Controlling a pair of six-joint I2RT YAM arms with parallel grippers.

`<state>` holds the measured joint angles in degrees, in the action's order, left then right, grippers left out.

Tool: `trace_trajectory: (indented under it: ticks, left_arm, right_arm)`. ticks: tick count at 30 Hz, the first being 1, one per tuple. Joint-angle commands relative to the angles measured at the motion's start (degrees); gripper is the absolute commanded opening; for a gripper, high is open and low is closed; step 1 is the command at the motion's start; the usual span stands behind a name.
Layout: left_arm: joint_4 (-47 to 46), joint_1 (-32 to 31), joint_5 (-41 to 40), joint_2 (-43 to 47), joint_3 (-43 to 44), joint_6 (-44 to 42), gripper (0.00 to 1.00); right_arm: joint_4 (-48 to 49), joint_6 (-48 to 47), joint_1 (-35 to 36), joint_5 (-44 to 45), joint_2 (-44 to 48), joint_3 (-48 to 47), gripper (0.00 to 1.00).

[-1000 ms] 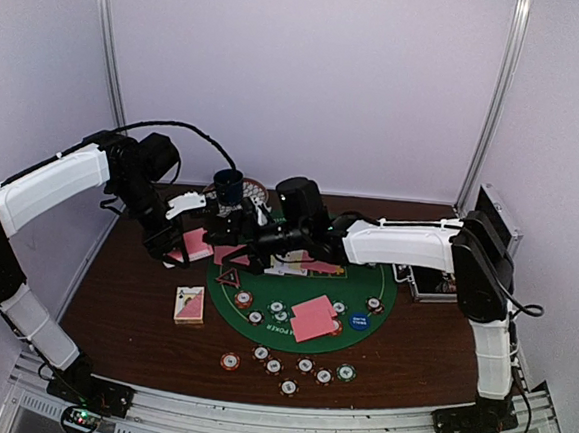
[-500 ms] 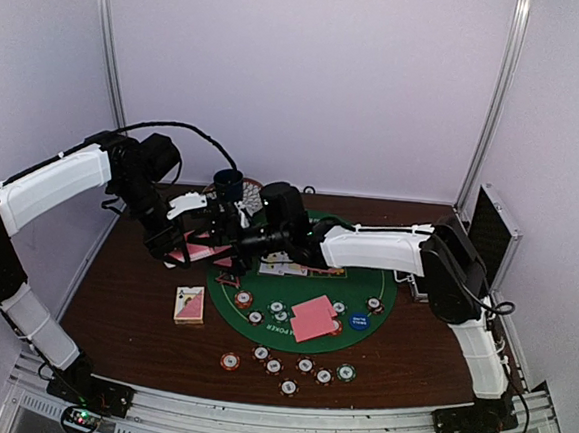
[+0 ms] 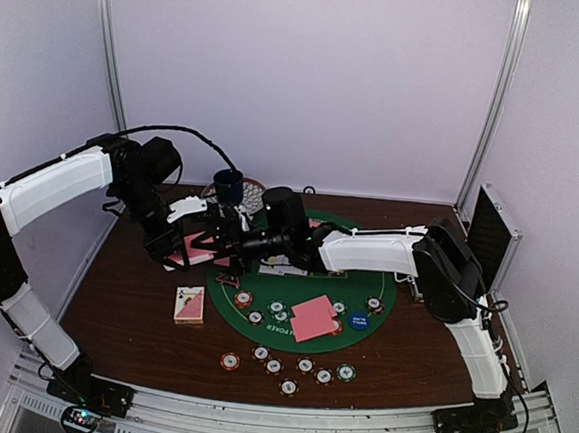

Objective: Distribute texas hold em gaming equipment

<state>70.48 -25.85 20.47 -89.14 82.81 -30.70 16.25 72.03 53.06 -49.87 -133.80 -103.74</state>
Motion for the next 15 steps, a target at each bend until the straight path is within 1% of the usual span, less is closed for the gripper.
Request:
trace_trajectory:
  ticks: [1, 5, 15]
  left_arm:
    - [-1.04, 0.36, 1.22, 1.53, 0.52, -0.85, 0.00]
    - [-1.02, 0.36, 1.30, 1.18, 0.52, -0.85, 0.00]
    - [-1.01, 0.36, 0.73, 1.17, -0.09, -0.85, 0.00]
  right_arm:
    - [-3.42, -2.37, -2.37, -0.03, 3.10, 5.01, 0.62]
    - [-2.82, -2.85, -2.61, -0.63, 4.76, 6.12, 0.55]
    - [-1.89, -3.03, -3.00, -2.33, 9.21, 5.90, 0.52]
